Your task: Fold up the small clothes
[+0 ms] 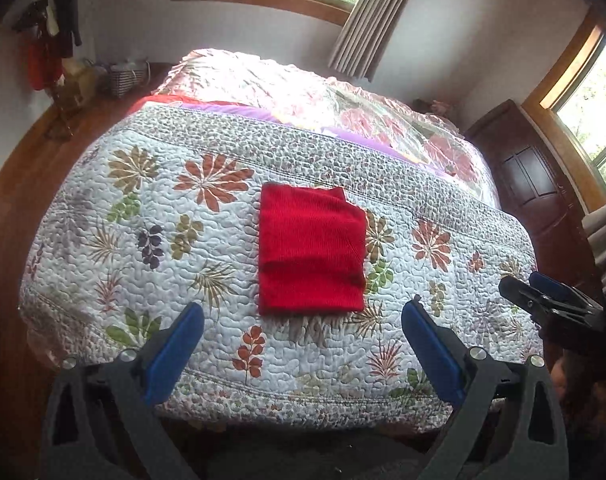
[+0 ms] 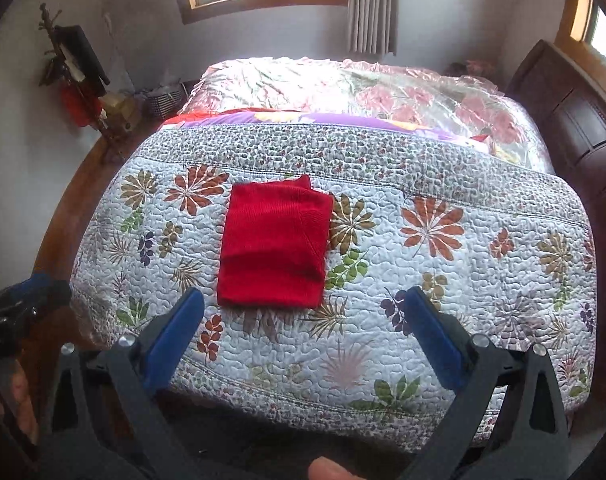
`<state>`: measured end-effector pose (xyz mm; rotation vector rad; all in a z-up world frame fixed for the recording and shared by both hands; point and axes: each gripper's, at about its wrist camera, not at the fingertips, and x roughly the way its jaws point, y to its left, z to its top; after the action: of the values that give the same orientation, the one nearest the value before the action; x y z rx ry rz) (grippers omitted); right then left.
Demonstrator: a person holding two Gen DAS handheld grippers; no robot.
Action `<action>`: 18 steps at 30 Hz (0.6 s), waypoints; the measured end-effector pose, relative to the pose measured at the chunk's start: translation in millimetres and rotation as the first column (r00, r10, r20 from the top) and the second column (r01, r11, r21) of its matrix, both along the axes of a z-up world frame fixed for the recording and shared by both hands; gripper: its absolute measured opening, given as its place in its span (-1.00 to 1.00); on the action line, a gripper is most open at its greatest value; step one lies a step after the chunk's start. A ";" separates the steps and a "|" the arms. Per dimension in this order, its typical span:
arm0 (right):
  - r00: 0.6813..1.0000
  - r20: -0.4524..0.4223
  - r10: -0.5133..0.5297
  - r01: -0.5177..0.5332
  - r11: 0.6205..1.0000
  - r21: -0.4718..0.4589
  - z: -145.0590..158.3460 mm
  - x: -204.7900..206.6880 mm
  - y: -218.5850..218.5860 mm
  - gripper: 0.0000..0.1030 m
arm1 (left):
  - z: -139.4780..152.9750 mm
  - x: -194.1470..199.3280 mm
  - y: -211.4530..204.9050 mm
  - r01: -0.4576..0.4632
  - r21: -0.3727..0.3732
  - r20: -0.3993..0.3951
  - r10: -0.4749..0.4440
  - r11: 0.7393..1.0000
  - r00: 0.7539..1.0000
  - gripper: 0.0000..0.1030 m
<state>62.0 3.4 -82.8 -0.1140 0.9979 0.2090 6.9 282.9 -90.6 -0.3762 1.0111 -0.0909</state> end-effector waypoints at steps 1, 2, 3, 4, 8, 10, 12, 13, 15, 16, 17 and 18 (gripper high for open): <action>1.000 0.011 0.001 -0.001 1.000 0.004 8.5 -6.3 1.2 0.93 | 6.4 -3.5 -2.1 0.004 -0.003 -0.017 -0.004 1.000 1.000 0.92; 1.000 0.019 0.001 -0.001 1.000 0.003 15.0 -12.1 3.6 0.93 | 10.1 -7.4 -5.3 0.007 -0.005 -0.032 -0.007 1.000 0.999 0.92; 1.000 0.028 0.001 -0.001 1.000 -0.003 21.9 -18.3 5.9 0.93 | 12.7 -10.4 -7.7 0.011 -0.004 -0.050 -0.011 1.000 0.999 0.92; 0.999 0.033 0.001 -0.001 1.000 -0.010 28.4 -23.6 7.9 0.93 | 15.5 -13.3 -10.4 0.016 -0.004 -0.071 -0.017 1.000 0.997 0.92; 0.999 0.032 0.003 -0.003 1.000 0.008 45.3 -39.5 11.7 0.93 | 25.7 -27.0 -18.7 0.039 -0.056 -0.075 -0.043 0.998 0.996 0.92; 1.000 0.031 0.003 -0.004 1.000 0.005 49.0 -44.0 13.2 0.93 | 33.0 -31.2 -21.7 0.036 -0.035 -0.065 -0.038 0.999 0.997 0.92; 1.000 0.025 0.004 -0.004 1.000 0.005 51.0 -47.2 14.7 0.93 | 40.8 -35.0 -22.0 0.041 -0.044 -0.047 -0.043 0.998 0.998 0.92; 1.000 0.026 0.001 -0.001 1.000 0.004 51.4 -48.7 15.3 0.93 | 44.4 -36.8 -22.0 0.039 -0.041 -0.036 -0.041 0.998 0.999 0.92; 0.999 0.032 -0.007 0.006 1.000 0.006 52.9 -51.2 17.1 0.93 | 50.7 -38.5 -21.9 0.042 -0.026 -0.020 -0.042 0.999 0.999 0.92; 0.999 0.033 -0.010 0.010 1.000 0.005 53.5 -52.3 18.8 0.93 | 52.8 -39.1 -21.0 0.041 -0.021 -0.015 -0.041 0.999 0.999 0.92; 1.000 0.030 -0.009 0.009 1.000 0.008 53.6 -53.0 20.6 0.93 | 53.7 -38.9 -19.5 0.042 -0.022 -0.011 -0.042 0.999 0.999 0.92; 1.000 0.026 -0.008 0.008 1.000 0.013 54.0 -53.4 22.0 0.93 | 54.5 -38.1 -18.0 0.046 -0.027 -0.008 -0.046 0.999 0.999 0.92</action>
<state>8.6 25.3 -28.8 -0.1008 0.9708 0.2062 -31.2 264.9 -36.1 -0.3778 1.0280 -0.1442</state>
